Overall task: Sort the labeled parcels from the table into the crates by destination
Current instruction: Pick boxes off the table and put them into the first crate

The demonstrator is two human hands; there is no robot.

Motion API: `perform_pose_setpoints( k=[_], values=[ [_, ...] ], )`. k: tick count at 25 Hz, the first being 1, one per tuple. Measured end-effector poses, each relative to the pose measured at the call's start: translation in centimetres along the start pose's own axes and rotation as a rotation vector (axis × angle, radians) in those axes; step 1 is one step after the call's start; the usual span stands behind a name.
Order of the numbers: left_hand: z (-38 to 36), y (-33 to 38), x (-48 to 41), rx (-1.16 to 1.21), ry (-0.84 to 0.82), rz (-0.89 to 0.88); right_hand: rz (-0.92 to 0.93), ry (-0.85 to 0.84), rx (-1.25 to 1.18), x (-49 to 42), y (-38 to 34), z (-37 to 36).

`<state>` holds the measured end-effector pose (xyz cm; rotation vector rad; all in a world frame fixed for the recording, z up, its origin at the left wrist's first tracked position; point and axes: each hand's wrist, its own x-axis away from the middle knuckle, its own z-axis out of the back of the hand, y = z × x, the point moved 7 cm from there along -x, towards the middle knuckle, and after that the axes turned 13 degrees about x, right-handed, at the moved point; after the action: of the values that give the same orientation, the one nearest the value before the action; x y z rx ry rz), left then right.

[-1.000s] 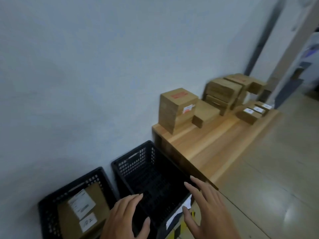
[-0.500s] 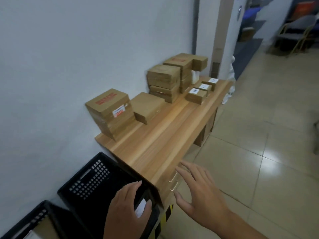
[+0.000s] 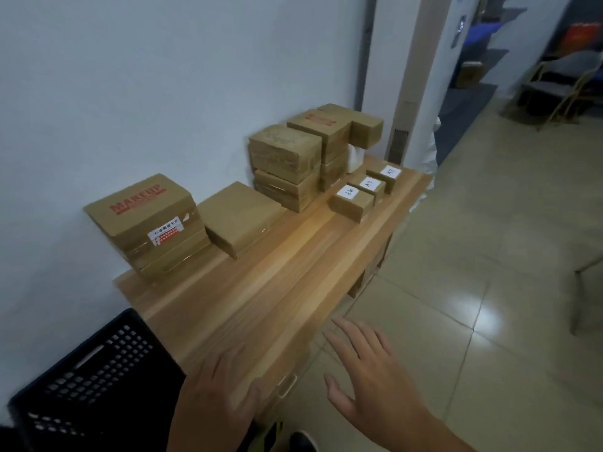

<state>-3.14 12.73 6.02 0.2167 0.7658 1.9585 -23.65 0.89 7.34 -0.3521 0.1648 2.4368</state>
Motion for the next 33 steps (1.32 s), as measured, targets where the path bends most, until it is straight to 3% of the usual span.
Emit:
perform_pose_setpoints(
  k=[8, 13, 20, 26, 33],
  values=[
    [-1.8, -2.3, -14.9, 0.002, 0.112, 0.067, 0.199, 0.047, 0.096, -16.2, 6.8, -6.2],
    [-2.9, -5.3, -21.3, 0.085, 0.110, 0.201, 0.337, 0.015, 0.025, -25.1, 8.3, -10.3],
    [-7.5, -7.0, -28.8, -0.022, 0.136, 0.446, 0.530, -0.069, -0.096, -37.1, 11.8, -18.8],
    [-11.5, -8.7, -35.1, -0.065, 0.224, 0.637, 0.583, -0.224, -0.217, -46.8, 14.2, -27.6],
    [-15.8, -14.3, -36.0, 0.149, 0.374, 0.847, 0.477, -0.452, -0.267, -51.3, 13.1, -35.5]
  ],
)
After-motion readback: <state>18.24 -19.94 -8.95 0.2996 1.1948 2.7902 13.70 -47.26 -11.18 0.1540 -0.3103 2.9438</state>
